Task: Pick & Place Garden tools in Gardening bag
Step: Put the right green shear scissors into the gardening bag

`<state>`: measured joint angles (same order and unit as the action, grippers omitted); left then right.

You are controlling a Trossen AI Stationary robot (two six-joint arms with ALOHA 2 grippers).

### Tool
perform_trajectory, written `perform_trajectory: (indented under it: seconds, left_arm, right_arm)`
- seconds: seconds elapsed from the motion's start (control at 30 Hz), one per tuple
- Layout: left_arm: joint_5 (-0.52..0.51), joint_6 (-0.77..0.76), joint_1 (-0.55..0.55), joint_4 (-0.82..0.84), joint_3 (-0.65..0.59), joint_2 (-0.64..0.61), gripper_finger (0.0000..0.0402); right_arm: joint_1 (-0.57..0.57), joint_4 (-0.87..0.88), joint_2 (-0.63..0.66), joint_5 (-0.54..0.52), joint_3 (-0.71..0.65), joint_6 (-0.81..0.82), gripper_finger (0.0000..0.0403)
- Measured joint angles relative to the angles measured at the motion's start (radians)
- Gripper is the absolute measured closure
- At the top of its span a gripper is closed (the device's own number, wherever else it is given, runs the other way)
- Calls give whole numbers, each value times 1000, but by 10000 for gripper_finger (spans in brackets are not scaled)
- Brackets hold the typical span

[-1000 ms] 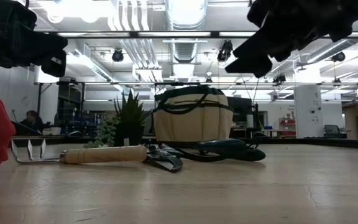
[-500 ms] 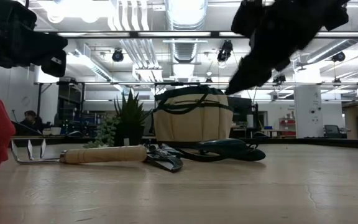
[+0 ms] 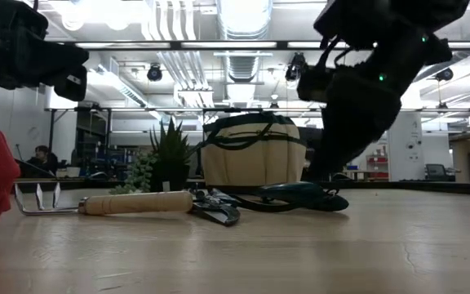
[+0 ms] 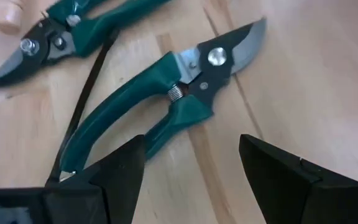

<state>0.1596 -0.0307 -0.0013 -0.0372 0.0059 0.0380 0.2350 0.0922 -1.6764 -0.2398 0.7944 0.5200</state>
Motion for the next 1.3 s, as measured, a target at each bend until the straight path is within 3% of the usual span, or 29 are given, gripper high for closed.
perform_trajectory:
  seconds: [0.27, 0.73, 1.3]
  left_arm:
    - [0, 0, 0, 0, 0, 0, 374]
    - [0, 0, 0, 0, 0, 1, 374]
    - [-1, 0, 0, -2, 0, 5, 374]
  right_arm:
    - [1, -22, -52, -55, 9, 46, 161]
    - [7, -69, 1, -56, 4, 106, 161]
    - [29, -111, -128, -87, 17, 132, 171]
